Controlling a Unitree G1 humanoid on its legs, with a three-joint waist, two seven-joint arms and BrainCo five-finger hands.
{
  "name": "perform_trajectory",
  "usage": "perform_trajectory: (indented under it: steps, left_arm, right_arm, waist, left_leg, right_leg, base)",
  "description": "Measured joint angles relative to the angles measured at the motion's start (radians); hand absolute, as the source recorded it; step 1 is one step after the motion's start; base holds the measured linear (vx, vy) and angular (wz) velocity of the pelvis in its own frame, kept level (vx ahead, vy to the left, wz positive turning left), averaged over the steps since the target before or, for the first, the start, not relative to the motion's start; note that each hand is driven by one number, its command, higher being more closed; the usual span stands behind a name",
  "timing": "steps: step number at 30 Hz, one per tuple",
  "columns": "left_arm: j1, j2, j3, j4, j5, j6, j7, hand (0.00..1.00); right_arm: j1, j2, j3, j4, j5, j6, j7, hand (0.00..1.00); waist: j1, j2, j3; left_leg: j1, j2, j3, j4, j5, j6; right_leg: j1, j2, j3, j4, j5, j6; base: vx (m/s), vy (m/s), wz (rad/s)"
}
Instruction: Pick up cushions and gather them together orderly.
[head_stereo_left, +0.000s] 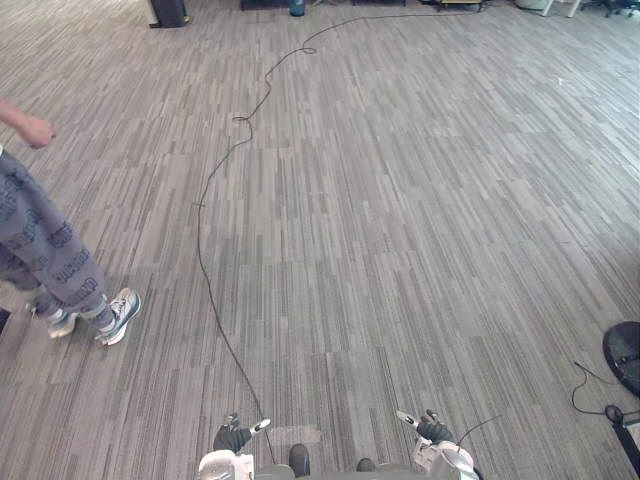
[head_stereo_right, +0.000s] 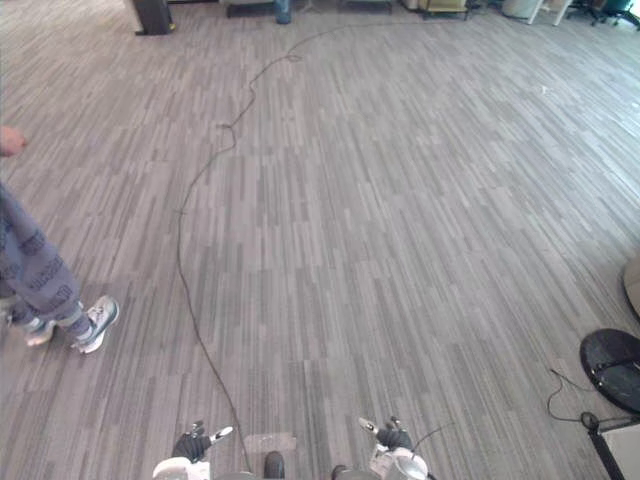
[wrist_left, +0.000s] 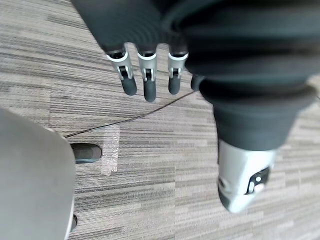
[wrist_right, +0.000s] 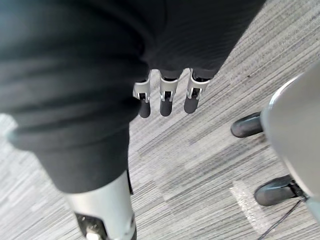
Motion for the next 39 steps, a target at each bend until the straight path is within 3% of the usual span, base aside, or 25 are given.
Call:
perform_trajectory:
  steps: [3, 4, 5, 7, 9, 10, 11, 12, 13, 17, 19, 20, 21, 23, 24, 27, 28, 30, 31, 32, 33, 34, 36, 37, 39]
  left_arm:
    - [-0.001, -0.009, 0.035, -0.028, -0.002, 0.009, -0.004, 0.00]
    - [-0.001, -0.010, 0.053, -0.058, -0.010, 0.008, -0.005, 0.00]
    - [-0.001, -0.012, 0.056, -0.060, -0.015, 0.006, -0.005, 0.00]
    - [-0.009, -0.022, 0.054, -0.070, -0.021, 0.006, -0.006, 0.00]
    - [-0.008, -0.027, 0.054, -0.076, -0.029, 0.004, -0.006, 0.00]
    - [-0.013, -0.028, 0.054, -0.088, -0.037, 0.000, -0.006, 0.00]
    - [-0.014, -0.027, 0.054, -0.088, -0.037, -0.001, -0.006, 0.00]
    - [-0.015, -0.028, 0.054, -0.084, -0.037, -0.006, -0.003, 0.00]
    - [-0.016, -0.029, 0.063, -0.085, -0.044, -0.013, -0.003, 0.00]
    - [-0.017, -0.013, 0.075, -0.077, -0.040, -0.008, -0.003, 0.00]
    - [-0.011, -0.006, 0.051, -0.066, -0.034, -0.001, -0.002, 0.00]
    - [-0.012, 0.003, 0.029, -0.063, -0.033, 0.007, -0.002, 0.00]
    - [-0.013, 0.006, 0.014, -0.062, -0.034, 0.011, -0.001, 0.00]
    - [-0.014, -0.006, 0.013, -0.055, -0.035, 0.010, -0.002, 0.00]
    - [-0.028, -0.015, 0.013, -0.041, -0.035, 0.009, -0.002, 0.00]
    - [-0.061, -0.031, 0.012, -0.001, -0.035, 0.010, -0.002, 0.00]
    - [-0.069, -0.032, -0.011, 0.008, -0.035, 0.010, -0.003, 0.00]
    - [-0.065, -0.031, -0.018, 0.010, -0.034, 0.009, -0.005, 0.00]
    - [-0.056, -0.028, -0.013, 0.019, -0.031, 0.009, -0.006, 0.00]
    - [-0.061, -0.049, -0.001, 0.043, -0.026, 0.011, -0.005, 0.00]
    - [-0.060, -0.063, 0.017, 0.049, -0.012, 0.011, -0.008, 0.00]
    - [-0.063, -0.084, 0.058, 0.037, 0.004, 0.009, -0.006, 0.00]
    - [-0.061, -0.091, 0.078, 0.036, 0.004, 0.012, -0.006, 0.00]
    - [-0.059, -0.097, 0.098, 0.010, 0.004, 0.012, -0.007, 0.00]
    - [-0.058, -0.103, 0.113, -0.021, 0.004, 0.009, -0.017, 0.00]
  right_arm:
    - [0.013, 0.006, -0.020, -0.036, 0.000, 0.001, -0.002, 0.00]
    - [0.014, 0.017, -0.019, -0.064, 0.000, 0.000, -0.002, 0.00]
    - [0.012, 0.018, -0.019, -0.065, 0.000, 0.001, -0.003, 0.00]
    - [0.012, 0.006, -0.019, -0.088, 0.000, 0.001, -0.007, 0.00]
    - [0.012, -0.001, -0.019, -0.089, 0.000, 0.001, -0.013, 0.00]
    - [0.013, 0.002, -0.014, -0.088, -0.001, 0.003, -0.015, 0.00]
    - [0.013, 0.002, -0.013, -0.088, -0.001, 0.003, -0.015, 0.00]
    - [0.011, 0.004, -0.008, -0.083, -0.001, 0.003, -0.013, 0.00]
    - [0.010, 0.025, -0.008, -0.079, -0.002, 0.003, -0.012, 0.00]
    - [0.014, 0.062, -0.016, -0.088, -0.035, 0.005, -0.010, 0.00]
    - [0.018, 0.063, -0.020, -0.094, -0.038, 0.003, -0.006, 0.00]
    - [0.029, 0.064, -0.019, -0.104, -0.038, 0.001, -0.005, 0.00]
    - [0.032, 0.060, -0.019, -0.120, -0.040, -0.003, 0.000, 0.00]
    - [0.033, 0.051, -0.017, -0.133, -0.042, -0.007, 0.003, 0.00]
    - [0.027, 0.044, -0.015, -0.136, -0.045, -0.010, 0.007, 0.00]
    - [-0.012, 0.009, -0.015, -0.129, -0.078, -0.012, 0.009, 0.00]
    - [-0.018, -0.011, -0.013, -0.119, -0.081, -0.014, 0.008, 0.00]
    - [-0.012, -0.020, -0.013, -0.087, -0.082, -0.009, 0.008, 0.00]
    - [0.005, -0.021, -0.020, -0.075, -0.079, -0.007, 0.008, 0.00]
    - [-0.010, -0.040, -0.024, -0.078, -0.082, -0.009, 0.009, 0.00]
    - [-0.027, -0.051, -0.026, -0.076, -0.095, -0.007, 0.009, 0.00]
    - [-0.030, -0.042, -0.036, -0.090, -0.103, -0.008, 0.009, 0.00]
    - [-0.029, -0.040, -0.033, -0.095, -0.102, -0.005, 0.009, 0.00]
    - [-0.020, -0.039, -0.033, -0.096, -0.099, 0.001, 0.006, 0.00]
    - [-0.001, -0.034, -0.019, -0.098, -0.096, 0.000, 0.005, 0.00]
  waist:
    - [0.001, 0.001, 0.015]
    - [0.007, -0.006, 0.045]
    - [0.010, -0.006, 0.046]
    - [0.012, 0.025, 0.051]
    - [0.015, 0.028, 0.051]
    - [0.028, 0.011, 0.050]
    - [0.030, 0.008, 0.050]
    - [0.034, 0.009, 0.040]
    - [0.044, 0.004, 0.039]
    - [0.062, -0.038, 0.013]
    - [0.057, -0.037, 0.013]
    - [0.053, -0.041, 0.015]
    - [0.045, -0.038, 0.019]
    - [0.033, -0.033, 0.018]
    - [0.029, -0.025, 0.022]
    - [-0.005, 0.009, 0.046]
    - [-0.027, 0.022, 0.055]
    - [-0.030, 0.015, 0.057]
    - [-0.038, -0.001, 0.051]
    - [-0.045, 0.036, 0.059]
    - [-0.043, 0.067, 0.052]
    - [-0.043, 0.091, 0.062]
    - [-0.046, 0.095, 0.064]
    - [-0.040, 0.097, 0.067]
    - [-0.025, 0.091, 0.072]
  left_leg:
    - [-0.095, 0.035, 0.085, 0.253, -0.060, -0.032]
    - [-0.173, 0.076, 0.145, 0.447, -0.103, -0.040]
    - [-0.189, 0.093, 0.159, 0.474, -0.121, -0.042]
    - [-0.258, 0.162, 0.179, 0.497, -0.153, -0.036]
    - [-0.305, 0.168, 0.173, 0.380, -0.124, -0.021]
    - [-0.319, 0.135, 0.186, 0.317, -0.018, -0.016]
    - [-0.318, 0.131, 0.188, 0.314, -0.020, -0.014]
    - [-0.322, 0.116, 0.209, 0.319, -0.062, -0.011]
    - [-0.335, 0.117, 0.212, 0.350, -0.079, 0.017]
    - [-0.262, 0.094, 0.264, 0.309, -0.110, 0.058]
    - [-0.161, 0.079, 0.267, 0.241, -0.141, 0.049]
    - [-0.098, 0.067, 0.266, 0.205, -0.158, 0.047]
    - [-0.021, 0.055, 0.260, 0.174, -0.179, 0.043]
    - [0.076, 0.053, 0.257, 0.121, -0.191, 0.035]
    - [0.140, 0.057, 0.253, 0.077, -0.191, 0.034]
    - [0.237, 0.088, 0.231, 0.028, -0.191, 0.034]
    - [0.269, 0.102, 0.190, 0.024, -0.191, 0.034]
    - [0.308, 0.091, 0.148, 0.005, -0.191, 0.033]
    - [0.358, 0.074, 0.093, -0.010, -0.195, 0.025]
    - [0.385, 0.101, 0.069, -0.011, -0.194, 0.015]
    - [0.378, 0.129, 0.065, 0.014, -0.153, -0.054]
    - [0.339, 0.163, 0.056, 0.160, -0.090, -0.102]
    - [0.277, 0.184, 0.038, 0.338, -0.008, -0.100]
    - [0.179, 0.231, 0.019, 0.598, 0.055, -0.134]
    - [0.059, 0.301, 0.061, 0.843, -0.041, -0.121]
  right_leg:
    - [0.014, -0.004, -0.015, 0.028, -0.008, 0.002]
    - [0.046, -0.013, -0.010, 0.028, -0.026, -0.020]
    - [0.046, -0.012, -0.010, 0.029, -0.038, -0.021]
    - [0.061, -0.009, -0.014, 0.029, -0.074, -0.018]
    - [0.061, -0.038, -0.010, 0.027, -0.102, 0.009]
    - [0.060, -0.086, 0.011, 0.020, -0.126, 0.032]
    - [0.059, -0.091, 0.013, 0.019, -0.126, 0.030]
    - [0.055, -0.100, 0.032, -0.007, -0.096, 0.001]
    - [0.052, -0.101, 0.053, -0.021, -0.043, 0.015]
    - [0.014, -0.132, 0.120, 0.098, 0.016, 0.075]
    - [-0.086, -0.132, 0.142, 0.386, 0.061, 0.145]
    - [-0.175, -0.138, 0.154, 0.605, 0.121, 0.191]
    - [-0.266, -0.136, 0.148, 0.831, 0.113, 0.181]
    - [-0.357, -0.123, 0.093, 0.968, 0.055, 0.115]
    - [-0.429, -0.106, 0.027, 0.979, -0.011, 0.079]
    - [-0.535, -0.044, -0.101, 0.775, -0.075, 0.012]
    - [-0.563, 0.007, -0.124, 0.491, -0.002, -0.015]
    - [-0.550, 0.035, -0.107, 0.264, 0.107, -0.026]
    - [-0.541, 0.043, -0.062, 0.194, 0.274, -0.108]
    - [-0.544, 0.061, -0.078, 0.257, 0.258, -0.112]
    - [-0.551, 0.070, -0.092, 0.310, 0.201, -0.123]
    - [-0.518, 0.088, -0.105, 0.341, 0.126, -0.136]
    - [-0.470, 0.100, -0.104, 0.339, 0.084, -0.140]
    - [-0.383, 0.118, -0.099, 0.301, 0.048, -0.147]
    - [-0.243, 0.143, -0.094, 0.241, 0.009, -0.164]
  base:
    - [0.13, -0.016, 0.11]
    - [0.11, 0.023, -0.03]
    - [0.11, 0.032, -0.07]
    - [0.09, 0.071, 0.04]
    - [0.21, 0.237, -0.01]
    - [0.23, 0.262, -0.11]
    - [0.31, 0.266, -0.18]
    - [0.39, 0.254, -0.18]
    - [0.39, 0.254, -0.17]
    - [0.45, 0.277, -0.22]
    - [0.31, 0.161, -0.24]
    - [0.32, 0.121, -0.06]
    - [0.33, 0.102, 0.03]
    - [0.37, 0.071, 0.11]
    - [0.41, 0.054, 0.13]
    - [0.56, -0.030, 0.31]
    - [0.52, -0.100, 0.62]
    - [0.52, -0.133, 0.66]
    - [0.64, -0.180, 0.55]
    - [0.63, -0.173, 0.38]
    - [0.75, -0.226, 0.10]
    - [0.62, -0.204, 0.06]
    - [0.61, -0.189, -0.01]
    - [0.57, -0.138, -0.01]
    - [0.61, -0.126, 0.00]
